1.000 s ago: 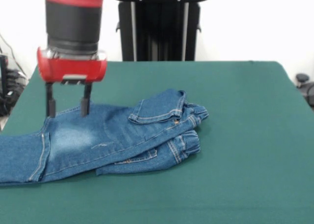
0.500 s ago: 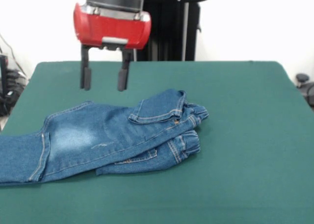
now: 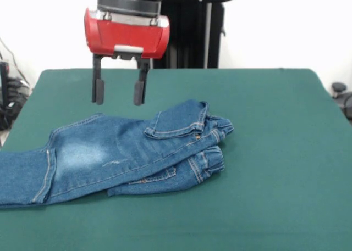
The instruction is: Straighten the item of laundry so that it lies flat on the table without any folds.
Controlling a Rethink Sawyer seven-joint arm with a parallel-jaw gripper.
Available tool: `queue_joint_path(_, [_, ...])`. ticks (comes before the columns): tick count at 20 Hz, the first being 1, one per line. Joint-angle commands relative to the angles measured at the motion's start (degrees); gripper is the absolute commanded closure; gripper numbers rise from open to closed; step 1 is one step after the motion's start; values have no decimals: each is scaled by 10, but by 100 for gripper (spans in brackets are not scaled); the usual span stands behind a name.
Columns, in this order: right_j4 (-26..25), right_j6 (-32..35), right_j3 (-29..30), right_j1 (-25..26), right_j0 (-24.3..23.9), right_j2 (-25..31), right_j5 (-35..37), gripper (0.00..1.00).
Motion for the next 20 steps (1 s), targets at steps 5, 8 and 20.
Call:
queue_joint_path(5, [15,151,91,54,10,11,-38,0])
queue_joint_path(8, [17,163,95,52,21,3,-43,0])
queue_joint_path(20, [8,98,67,68,-23,32,-33,0])
